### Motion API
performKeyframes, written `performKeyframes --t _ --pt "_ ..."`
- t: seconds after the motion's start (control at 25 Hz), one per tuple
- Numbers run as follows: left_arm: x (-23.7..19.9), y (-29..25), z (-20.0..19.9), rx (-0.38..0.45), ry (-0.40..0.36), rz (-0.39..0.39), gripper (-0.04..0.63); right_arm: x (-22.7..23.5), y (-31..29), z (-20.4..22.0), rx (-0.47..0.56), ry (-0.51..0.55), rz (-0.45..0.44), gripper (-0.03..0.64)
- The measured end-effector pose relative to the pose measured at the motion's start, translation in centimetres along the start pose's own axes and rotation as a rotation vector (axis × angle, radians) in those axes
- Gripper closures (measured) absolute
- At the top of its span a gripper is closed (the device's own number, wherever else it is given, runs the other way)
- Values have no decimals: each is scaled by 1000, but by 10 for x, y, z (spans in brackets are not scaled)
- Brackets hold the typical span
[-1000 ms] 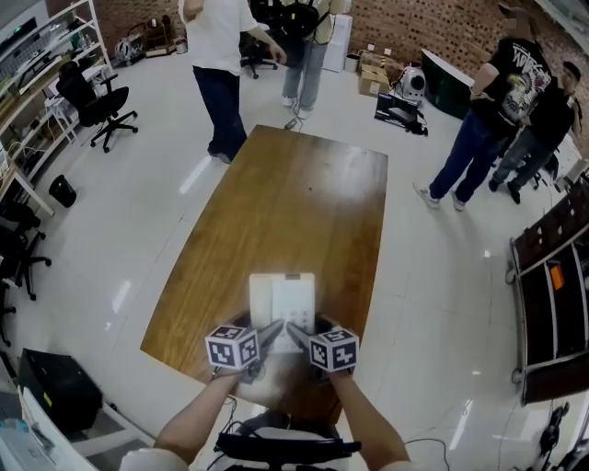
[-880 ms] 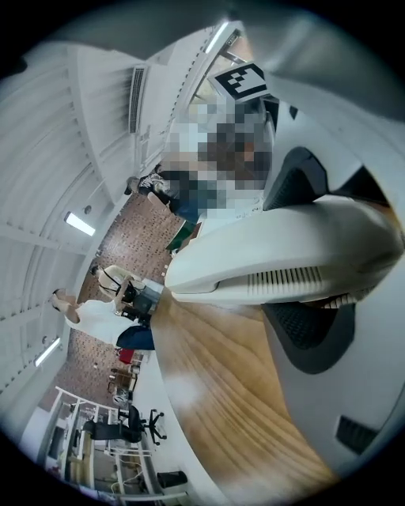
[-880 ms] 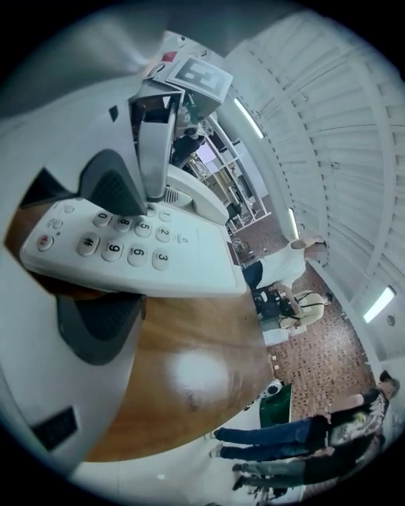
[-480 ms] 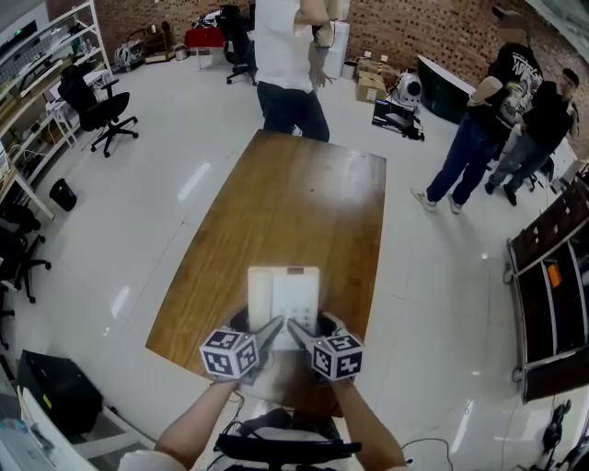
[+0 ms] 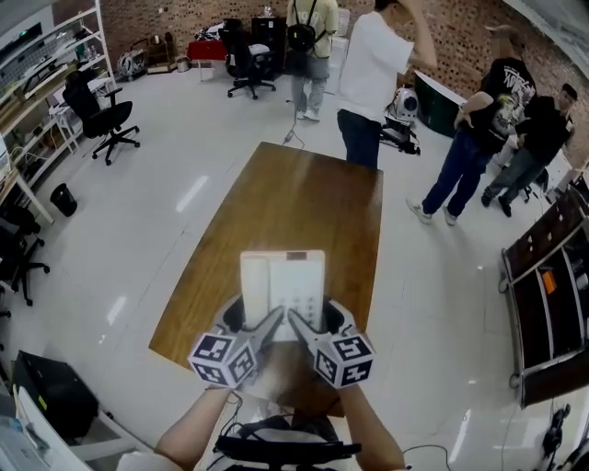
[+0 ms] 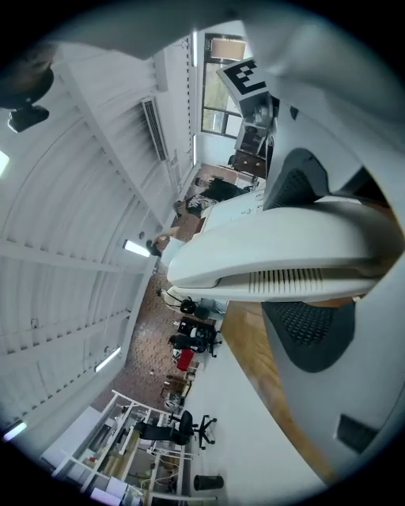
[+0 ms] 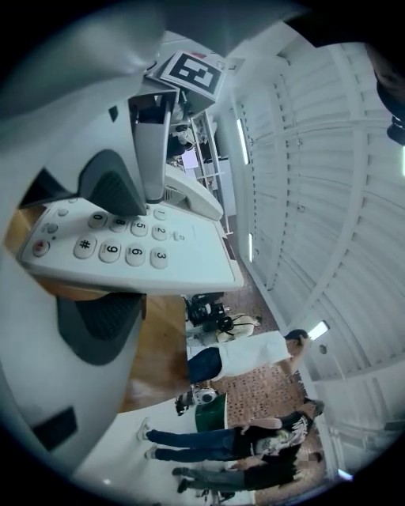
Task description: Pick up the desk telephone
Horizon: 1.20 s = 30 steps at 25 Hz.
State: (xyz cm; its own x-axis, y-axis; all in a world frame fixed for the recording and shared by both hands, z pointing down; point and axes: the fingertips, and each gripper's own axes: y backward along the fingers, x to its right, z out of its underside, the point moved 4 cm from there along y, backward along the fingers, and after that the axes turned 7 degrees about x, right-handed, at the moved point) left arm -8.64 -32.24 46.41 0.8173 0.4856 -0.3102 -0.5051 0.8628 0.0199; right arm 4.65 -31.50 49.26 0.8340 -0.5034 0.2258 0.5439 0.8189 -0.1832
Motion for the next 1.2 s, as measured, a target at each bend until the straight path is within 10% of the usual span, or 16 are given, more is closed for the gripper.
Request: performKeyframes --t 1.2 --pt "76 68 -120 307 -126 86 267 -75 81 -112 293 181 27 301"
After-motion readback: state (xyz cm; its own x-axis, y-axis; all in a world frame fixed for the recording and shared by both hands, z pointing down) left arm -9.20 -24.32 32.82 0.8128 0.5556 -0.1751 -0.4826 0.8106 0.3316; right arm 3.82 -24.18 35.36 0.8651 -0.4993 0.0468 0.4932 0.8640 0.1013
